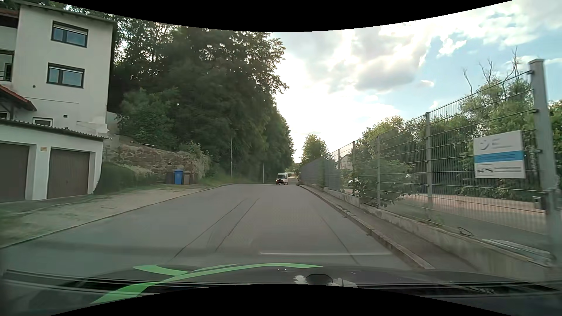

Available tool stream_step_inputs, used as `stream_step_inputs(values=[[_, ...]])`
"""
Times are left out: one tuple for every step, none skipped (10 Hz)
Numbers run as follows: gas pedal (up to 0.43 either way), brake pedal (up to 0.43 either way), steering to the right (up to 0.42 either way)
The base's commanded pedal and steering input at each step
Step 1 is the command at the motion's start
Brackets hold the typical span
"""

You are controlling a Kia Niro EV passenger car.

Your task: Follow the waypoints while adhering to traffic rules and regulations

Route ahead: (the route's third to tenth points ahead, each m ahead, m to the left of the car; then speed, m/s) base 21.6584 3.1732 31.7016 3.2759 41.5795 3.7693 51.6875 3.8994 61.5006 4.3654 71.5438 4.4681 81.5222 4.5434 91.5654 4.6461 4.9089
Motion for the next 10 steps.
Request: stream_step_inputs(values=[[0.197,0.0,-0.02],[0.228,0.0,-0.02],[0.228,0.0,-0.02],[0.228,0.0,-0.02],[0.228,0.0,-0.02],[0.228,0.0,-0.02],[0.228,0.0,-0.02],[0.228,0.0,-0.02],[0.22,0.0,-0.02],[0.22,0.0,-0.02]])
